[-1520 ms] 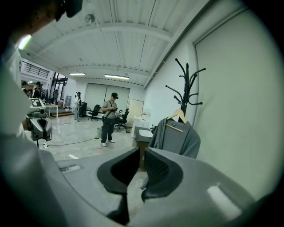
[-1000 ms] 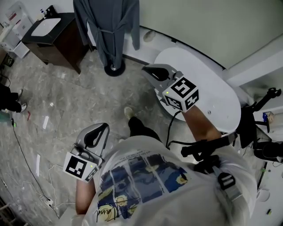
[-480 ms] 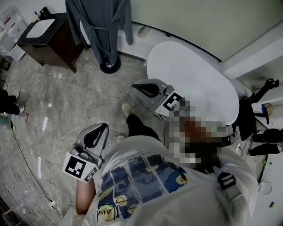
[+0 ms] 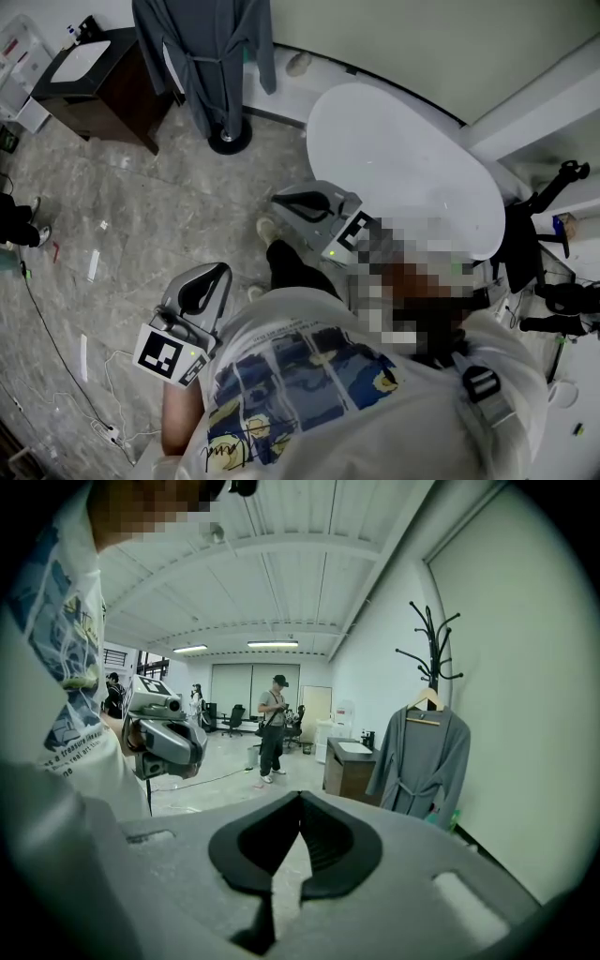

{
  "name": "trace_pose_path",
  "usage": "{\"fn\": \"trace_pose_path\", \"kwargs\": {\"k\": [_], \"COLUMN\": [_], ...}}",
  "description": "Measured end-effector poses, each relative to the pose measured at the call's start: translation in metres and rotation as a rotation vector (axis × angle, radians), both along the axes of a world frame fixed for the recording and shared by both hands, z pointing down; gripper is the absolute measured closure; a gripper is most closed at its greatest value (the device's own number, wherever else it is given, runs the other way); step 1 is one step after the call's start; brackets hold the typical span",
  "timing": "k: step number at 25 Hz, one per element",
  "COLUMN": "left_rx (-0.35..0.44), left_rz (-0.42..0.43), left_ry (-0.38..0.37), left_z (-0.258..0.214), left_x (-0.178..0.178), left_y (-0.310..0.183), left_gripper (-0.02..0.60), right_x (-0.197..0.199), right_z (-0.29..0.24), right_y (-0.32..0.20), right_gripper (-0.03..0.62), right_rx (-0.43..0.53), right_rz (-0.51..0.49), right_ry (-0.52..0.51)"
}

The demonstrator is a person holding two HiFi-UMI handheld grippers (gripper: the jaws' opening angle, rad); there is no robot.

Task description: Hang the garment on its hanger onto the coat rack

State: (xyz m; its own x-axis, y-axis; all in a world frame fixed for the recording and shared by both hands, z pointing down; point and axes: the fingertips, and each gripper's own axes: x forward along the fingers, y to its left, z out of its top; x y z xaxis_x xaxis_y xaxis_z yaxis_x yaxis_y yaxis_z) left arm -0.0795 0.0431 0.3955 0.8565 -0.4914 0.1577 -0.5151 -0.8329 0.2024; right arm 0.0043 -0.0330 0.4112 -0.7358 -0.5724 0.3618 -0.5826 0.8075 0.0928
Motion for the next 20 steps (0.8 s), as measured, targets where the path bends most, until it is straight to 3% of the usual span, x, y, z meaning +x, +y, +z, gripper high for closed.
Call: {"fn": "trace_pose_path", "kwargs": {"k": [11, 20], "left_rx": [-0.014, -0.035], "left_rz": [0.006, 0.004], "left_ry": [0.005, 0.004], "left_z": [0.004, 0.011], "left_x": [0.000, 0.000], "left_y": [-0.023, -0.065], "left_gripper": [0.566, 0.566], "right_x": [-0.005, -0.005], "right_z": [0.008, 0.018], "right_y": [-0.017, -0.059], "right_gripper": [0.592, 0.592], "right_rx": [-0.014, -0.044], "right_rz": [-0.018, -0.025], "right_ry": [0.024, 0.043]}}
